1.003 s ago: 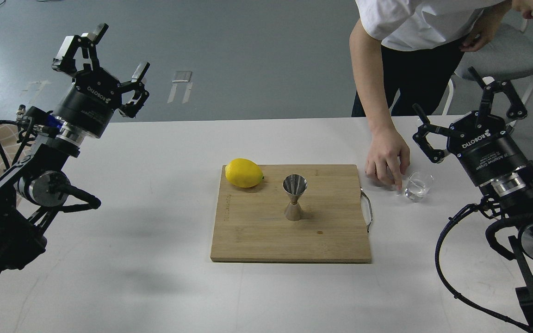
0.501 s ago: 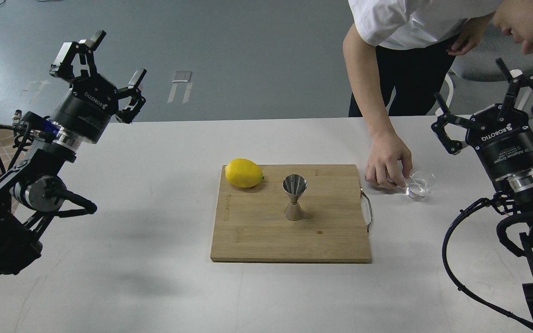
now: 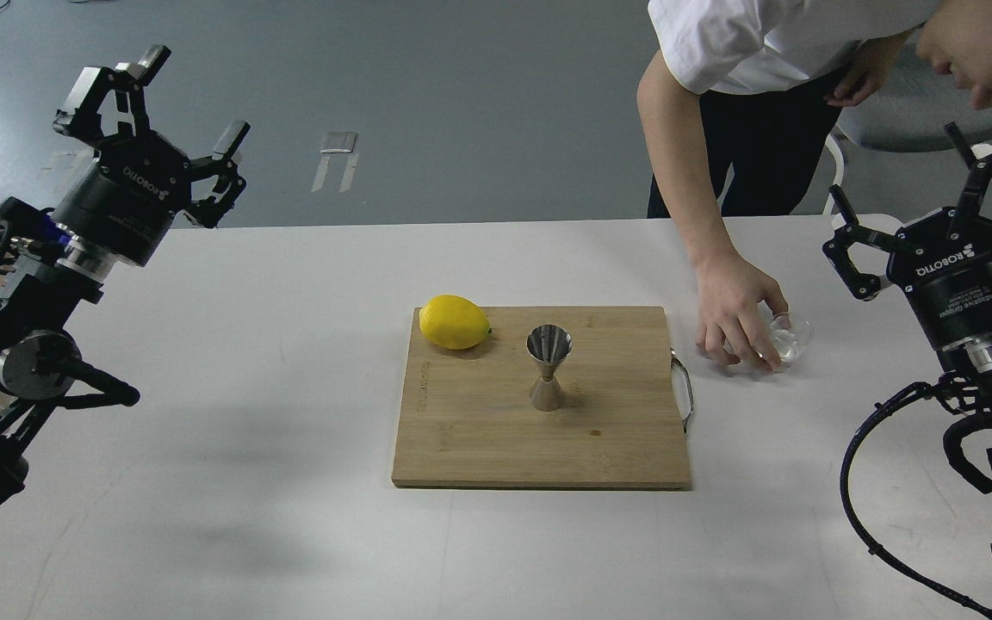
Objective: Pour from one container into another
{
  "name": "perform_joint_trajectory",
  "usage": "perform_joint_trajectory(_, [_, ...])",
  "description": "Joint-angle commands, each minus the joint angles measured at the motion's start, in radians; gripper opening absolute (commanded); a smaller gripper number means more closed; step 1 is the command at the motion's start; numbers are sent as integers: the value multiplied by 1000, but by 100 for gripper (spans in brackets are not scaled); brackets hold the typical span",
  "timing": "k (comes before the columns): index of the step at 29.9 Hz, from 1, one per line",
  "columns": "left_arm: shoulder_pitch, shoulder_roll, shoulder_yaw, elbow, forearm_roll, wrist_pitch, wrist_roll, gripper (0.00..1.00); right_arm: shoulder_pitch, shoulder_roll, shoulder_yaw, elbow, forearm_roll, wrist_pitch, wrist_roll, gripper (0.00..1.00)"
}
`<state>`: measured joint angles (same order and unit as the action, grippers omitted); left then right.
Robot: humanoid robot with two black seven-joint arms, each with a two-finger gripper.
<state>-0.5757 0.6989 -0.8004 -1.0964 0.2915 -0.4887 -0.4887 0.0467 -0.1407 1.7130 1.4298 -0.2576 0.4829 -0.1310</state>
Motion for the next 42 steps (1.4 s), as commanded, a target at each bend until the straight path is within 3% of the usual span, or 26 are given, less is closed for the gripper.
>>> perform_joint_trajectory(1, [28, 27, -3, -20, 0, 0, 0, 98, -8, 0, 4, 1, 0, 0, 1, 100])
perform_joint_trajectory(14, [172, 82, -129, -83, 0, 0, 0, 98, -30, 3, 11, -3, 0, -1, 2, 100])
perform_joint_trajectory(42, [266, 97, -235, -85, 2, 0, 0, 98, -71, 7, 59, -9, 0, -1, 2, 100])
